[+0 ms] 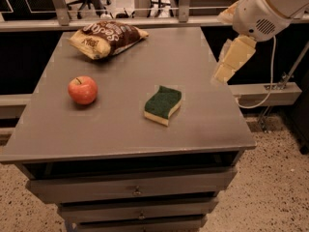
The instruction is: Move apple near sponge
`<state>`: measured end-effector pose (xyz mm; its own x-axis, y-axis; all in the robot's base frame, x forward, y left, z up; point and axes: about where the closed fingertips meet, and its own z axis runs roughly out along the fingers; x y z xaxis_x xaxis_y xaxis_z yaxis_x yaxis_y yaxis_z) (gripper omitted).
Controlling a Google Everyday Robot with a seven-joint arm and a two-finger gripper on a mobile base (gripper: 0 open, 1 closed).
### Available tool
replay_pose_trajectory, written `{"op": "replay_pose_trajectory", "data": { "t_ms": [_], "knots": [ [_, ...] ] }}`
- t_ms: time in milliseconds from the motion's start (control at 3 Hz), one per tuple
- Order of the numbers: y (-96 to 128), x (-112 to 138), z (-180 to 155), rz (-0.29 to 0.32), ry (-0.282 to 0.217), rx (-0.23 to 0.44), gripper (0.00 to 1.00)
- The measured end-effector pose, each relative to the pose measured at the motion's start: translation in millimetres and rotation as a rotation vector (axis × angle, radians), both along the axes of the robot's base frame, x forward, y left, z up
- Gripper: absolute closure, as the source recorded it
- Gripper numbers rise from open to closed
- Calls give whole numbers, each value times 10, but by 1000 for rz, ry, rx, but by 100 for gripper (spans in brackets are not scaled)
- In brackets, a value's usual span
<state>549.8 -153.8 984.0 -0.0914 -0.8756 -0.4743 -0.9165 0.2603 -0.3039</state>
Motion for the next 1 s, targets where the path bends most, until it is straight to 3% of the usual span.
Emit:
{"op": "replay_pose_trajectory", "data": {
  "t_ms": [333, 667, 1000],
  "knots": [
    [225, 324, -7, 41, -14, 118, 0],
    [225, 324, -7, 41, -14, 118, 0],
    [381, 543, -49, 76, -25, 173, 0]
  ]
}}
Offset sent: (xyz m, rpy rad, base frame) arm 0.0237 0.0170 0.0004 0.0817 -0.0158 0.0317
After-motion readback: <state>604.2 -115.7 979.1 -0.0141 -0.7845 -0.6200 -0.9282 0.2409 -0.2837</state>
